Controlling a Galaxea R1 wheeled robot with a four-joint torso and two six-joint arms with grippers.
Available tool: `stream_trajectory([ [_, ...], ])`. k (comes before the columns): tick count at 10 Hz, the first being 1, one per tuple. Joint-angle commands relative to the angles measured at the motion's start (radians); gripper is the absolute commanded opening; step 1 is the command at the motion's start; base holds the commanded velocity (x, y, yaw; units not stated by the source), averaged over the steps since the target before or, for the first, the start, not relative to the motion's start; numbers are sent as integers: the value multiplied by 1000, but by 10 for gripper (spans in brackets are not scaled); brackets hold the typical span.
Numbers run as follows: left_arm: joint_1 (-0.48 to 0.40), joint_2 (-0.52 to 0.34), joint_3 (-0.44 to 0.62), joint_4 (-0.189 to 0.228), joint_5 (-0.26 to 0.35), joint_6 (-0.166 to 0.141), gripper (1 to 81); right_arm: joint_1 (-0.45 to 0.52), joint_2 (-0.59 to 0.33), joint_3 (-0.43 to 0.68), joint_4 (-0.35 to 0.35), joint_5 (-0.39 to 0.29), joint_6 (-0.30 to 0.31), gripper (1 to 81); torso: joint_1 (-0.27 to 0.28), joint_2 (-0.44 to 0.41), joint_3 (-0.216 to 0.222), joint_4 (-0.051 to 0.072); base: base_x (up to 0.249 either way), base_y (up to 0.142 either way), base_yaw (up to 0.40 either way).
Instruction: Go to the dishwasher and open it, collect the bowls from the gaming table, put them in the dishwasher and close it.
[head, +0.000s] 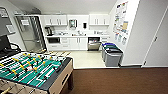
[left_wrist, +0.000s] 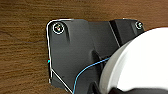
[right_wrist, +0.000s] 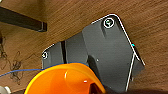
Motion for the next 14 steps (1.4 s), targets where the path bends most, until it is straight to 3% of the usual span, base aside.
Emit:
stream_trajectory([
  [1,-34,-17,2,10,29,-2,10,31,-32,11,-18,-34,1,10,0,0,0,0,142,-77,0],
  [9,-37,-23,-1,10,30,-2,10,31,-32,14,-19,-34,-3,10,-1,0,0,0,143,-75,0],
  [14,-35,-23,-1,10,30,-2,10,31,-32,11,-19,-34,-3,10,-2,0,0,0,144,0,0],
])
